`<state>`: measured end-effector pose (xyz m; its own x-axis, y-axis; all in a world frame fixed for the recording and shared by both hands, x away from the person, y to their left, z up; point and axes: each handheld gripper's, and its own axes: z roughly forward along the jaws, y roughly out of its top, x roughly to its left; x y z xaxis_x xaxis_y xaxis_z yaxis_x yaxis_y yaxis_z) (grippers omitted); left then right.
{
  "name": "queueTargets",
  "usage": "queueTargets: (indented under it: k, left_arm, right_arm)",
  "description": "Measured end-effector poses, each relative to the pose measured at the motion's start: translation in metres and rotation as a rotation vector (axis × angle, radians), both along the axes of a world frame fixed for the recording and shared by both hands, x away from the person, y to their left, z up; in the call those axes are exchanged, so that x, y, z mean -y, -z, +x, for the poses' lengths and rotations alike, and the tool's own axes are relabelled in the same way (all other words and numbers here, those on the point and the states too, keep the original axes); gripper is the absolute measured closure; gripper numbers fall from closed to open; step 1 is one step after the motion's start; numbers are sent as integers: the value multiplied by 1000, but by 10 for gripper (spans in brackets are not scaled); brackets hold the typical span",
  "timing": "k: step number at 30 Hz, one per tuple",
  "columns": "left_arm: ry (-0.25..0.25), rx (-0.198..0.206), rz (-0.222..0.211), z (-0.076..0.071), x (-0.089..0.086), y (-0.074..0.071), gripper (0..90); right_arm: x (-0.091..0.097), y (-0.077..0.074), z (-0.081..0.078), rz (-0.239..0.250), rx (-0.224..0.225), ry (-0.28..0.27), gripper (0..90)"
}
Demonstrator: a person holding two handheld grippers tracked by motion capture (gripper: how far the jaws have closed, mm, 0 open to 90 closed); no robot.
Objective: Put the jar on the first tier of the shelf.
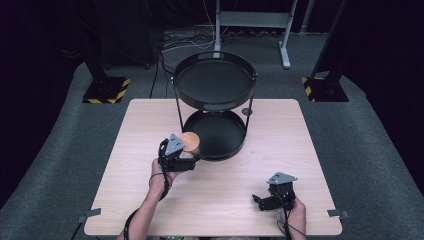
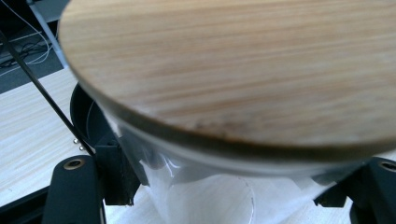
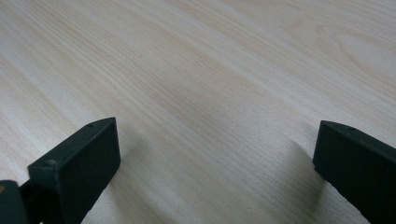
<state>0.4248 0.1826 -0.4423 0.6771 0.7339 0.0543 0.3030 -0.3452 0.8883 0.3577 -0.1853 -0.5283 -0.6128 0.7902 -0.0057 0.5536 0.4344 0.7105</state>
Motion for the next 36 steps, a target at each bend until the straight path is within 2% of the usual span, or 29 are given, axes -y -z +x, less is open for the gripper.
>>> queueTargets:
  k: [36]
  left_arm:
    - [-20,17,-14,25,12,-11,262]
  right_arm:
    - [0,0,0,0,1,0,0]
